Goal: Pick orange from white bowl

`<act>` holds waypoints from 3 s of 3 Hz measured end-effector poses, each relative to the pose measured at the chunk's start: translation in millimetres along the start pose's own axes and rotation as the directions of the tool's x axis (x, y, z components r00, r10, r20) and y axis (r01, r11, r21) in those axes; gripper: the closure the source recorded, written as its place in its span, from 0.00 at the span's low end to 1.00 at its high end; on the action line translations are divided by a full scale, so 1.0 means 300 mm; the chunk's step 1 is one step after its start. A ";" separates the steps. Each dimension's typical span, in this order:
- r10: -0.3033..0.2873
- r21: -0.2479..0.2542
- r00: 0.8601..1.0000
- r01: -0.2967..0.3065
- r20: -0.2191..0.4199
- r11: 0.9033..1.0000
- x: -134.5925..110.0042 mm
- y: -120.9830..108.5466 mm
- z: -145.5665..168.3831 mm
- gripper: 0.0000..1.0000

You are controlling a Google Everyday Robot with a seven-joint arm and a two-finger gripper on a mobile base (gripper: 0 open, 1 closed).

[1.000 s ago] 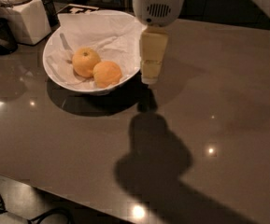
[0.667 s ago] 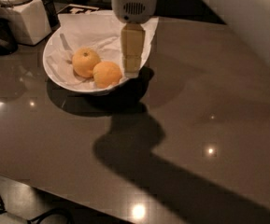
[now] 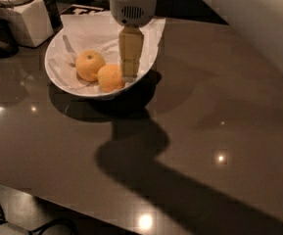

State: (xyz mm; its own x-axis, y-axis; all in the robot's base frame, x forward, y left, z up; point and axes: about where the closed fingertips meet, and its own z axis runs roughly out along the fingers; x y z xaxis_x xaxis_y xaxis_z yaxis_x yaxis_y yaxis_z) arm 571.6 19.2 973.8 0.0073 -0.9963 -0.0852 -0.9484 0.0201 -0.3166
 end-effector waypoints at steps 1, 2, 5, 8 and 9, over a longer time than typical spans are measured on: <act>0.018 -0.027 1.000 -0.018 0.012 0.999 -0.058 -0.008 0.035 0.00; 0.028 -0.066 0.999 -0.026 0.020 0.997 -0.110 -0.008 0.074 0.07; 0.070 -0.187 0.996 -0.058 0.056 0.981 -0.155 -0.061 0.223 0.18; 0.070 -0.285 0.995 -0.047 0.070 0.957 -0.203 -0.058 0.341 0.32; 0.075 -0.306 0.995 -0.051 0.069 0.951 -0.207 -0.056 0.369 0.33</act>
Offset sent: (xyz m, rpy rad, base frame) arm 0.0044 0.0455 -0.0319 0.0049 0.1552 -0.0248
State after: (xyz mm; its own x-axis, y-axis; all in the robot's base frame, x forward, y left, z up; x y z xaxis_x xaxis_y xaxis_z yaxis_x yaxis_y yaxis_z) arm 622.0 90.0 879.9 -0.0423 -0.9839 -0.1736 -0.9990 0.0443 -0.0072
